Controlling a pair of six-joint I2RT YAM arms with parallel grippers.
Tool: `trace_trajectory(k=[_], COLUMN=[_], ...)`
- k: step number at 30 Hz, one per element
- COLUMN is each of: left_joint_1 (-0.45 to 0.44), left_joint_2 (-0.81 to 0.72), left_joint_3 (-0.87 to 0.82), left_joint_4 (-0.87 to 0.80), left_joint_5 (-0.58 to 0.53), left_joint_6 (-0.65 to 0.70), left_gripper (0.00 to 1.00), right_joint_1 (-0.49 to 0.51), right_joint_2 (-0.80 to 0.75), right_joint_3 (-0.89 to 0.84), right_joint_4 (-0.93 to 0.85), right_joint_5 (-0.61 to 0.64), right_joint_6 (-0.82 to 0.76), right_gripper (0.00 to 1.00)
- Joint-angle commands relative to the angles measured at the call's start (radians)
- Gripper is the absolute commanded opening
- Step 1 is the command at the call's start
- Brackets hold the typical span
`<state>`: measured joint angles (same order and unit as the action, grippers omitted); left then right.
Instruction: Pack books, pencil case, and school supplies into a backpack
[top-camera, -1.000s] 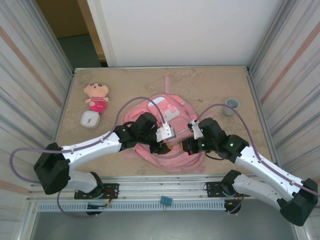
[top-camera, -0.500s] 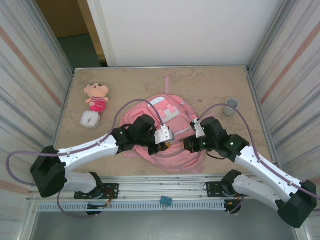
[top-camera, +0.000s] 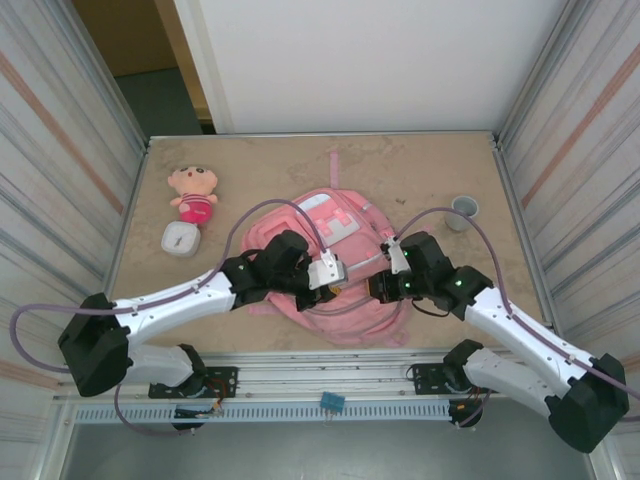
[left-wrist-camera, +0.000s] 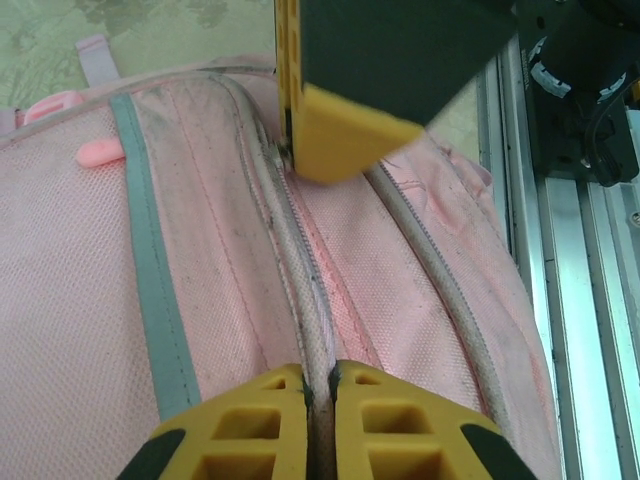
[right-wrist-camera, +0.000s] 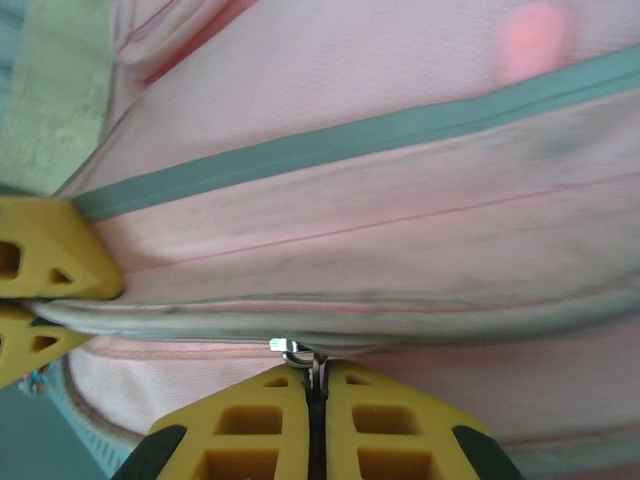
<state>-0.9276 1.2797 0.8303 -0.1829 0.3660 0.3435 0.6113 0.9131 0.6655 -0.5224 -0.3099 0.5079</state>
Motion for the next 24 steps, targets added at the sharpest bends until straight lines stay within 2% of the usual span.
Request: trace_trajectory(k=[1, 4, 8, 11, 15, 17, 19, 21, 22, 24], left_joint_1=[0.022, 0.034, 0.072, 0.119, 0.208, 0.226, 0.218, 0.172, 0.133, 0.054], left_joint_2=[-0.085, -0.130, -0.197, -0.234, -0.265, -0.280, -0.305, -0.327, -0.329, -0.309], left_joint_3=[-0.035, -0.072, -0.125, -0.149, -0.154, -0.148, -0.135, -0.142, -0.148, -0.142], left_joint_4=[-0.025, -0.056, -0.085, -0.096, -0.118, -0.127, -0.134, -0.091, -0.061, -0.040], left_joint_5=[-0.006, -0.052, -0.124, -0.211, -0.290, -0.254, -0.044, 0.083, 0.091, 0.035], left_joint_6=[0.020, 0.018, 0.007, -0.019, -0.056, -0.047, 0.025, 0.060, 0.074, 0.111], left_gripper=[0.05, 0.07, 0.09, 0.11, 0.21, 0.30, 0.42, 0.51, 0.55, 0.60], right_joint_1=[-0.109, -0.207, -0.221, -0.146, 0.023, 0.103, 0.156, 0.177, 0.180, 0.180], right_joint_2=[-0.039, -0.047, -0.039, -0.059, -0.062, -0.044, -0.018, 0.005, 0.016, 0.032], right_joint_3=[0.001, -0.007, -0.022, -0.044, -0.062, -0.065, -0.054, -0.037, -0.027, -0.014], right_joint_4=[-0.070, -0.078, -0.017, 0.077, 0.182, 0.231, 0.242, 0.232, 0.223, 0.211], right_joint_5=[0.070, 0.028, -0.113, -0.162, -0.098, -0.060, -0.033, -0.030, -0.034, -0.048], right_joint_6=[-0.037, -0.059, -0.076, -0.036, 0.039, 0.070, 0.077, 0.066, 0.056, 0.042], right_gripper=[0.05, 0.03, 0.01, 0.00, 0.00, 0.00, 0.00, 0.00, 0.00, 0.00])
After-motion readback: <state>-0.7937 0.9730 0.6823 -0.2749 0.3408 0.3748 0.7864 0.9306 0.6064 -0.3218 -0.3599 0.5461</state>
